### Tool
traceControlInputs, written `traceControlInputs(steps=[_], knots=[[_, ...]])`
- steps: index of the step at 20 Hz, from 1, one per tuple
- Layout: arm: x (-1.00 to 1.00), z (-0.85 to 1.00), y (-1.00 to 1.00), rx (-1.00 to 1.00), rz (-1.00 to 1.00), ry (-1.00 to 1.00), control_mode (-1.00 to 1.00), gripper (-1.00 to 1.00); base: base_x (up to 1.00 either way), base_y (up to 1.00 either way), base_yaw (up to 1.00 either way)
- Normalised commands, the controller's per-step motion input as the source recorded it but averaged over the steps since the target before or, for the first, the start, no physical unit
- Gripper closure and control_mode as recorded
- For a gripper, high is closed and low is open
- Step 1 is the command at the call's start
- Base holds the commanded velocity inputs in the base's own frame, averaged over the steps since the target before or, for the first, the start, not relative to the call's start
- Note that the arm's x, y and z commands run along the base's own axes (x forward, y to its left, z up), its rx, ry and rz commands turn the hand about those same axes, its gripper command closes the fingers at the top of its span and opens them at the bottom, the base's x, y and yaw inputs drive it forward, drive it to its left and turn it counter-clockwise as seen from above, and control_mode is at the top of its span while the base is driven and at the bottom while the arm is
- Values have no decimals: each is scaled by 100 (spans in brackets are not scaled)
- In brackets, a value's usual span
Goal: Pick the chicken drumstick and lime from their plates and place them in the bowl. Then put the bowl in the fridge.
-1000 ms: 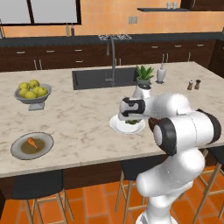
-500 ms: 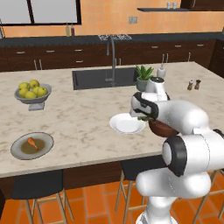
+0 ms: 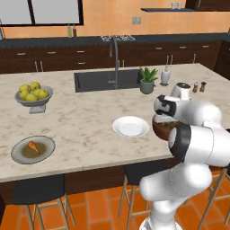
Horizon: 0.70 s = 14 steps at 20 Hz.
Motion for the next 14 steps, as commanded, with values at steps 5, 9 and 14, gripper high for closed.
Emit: traceControlInputs(steps=[5, 9, 14], knots=[[72, -45, -45, 0, 0, 1, -100, 100, 0, 0, 0], [34, -45, -26, 0, 0, 9, -100, 100, 0, 0, 0], [23, -41, -3, 0, 0, 5, -100, -100, 0, 0, 0]])
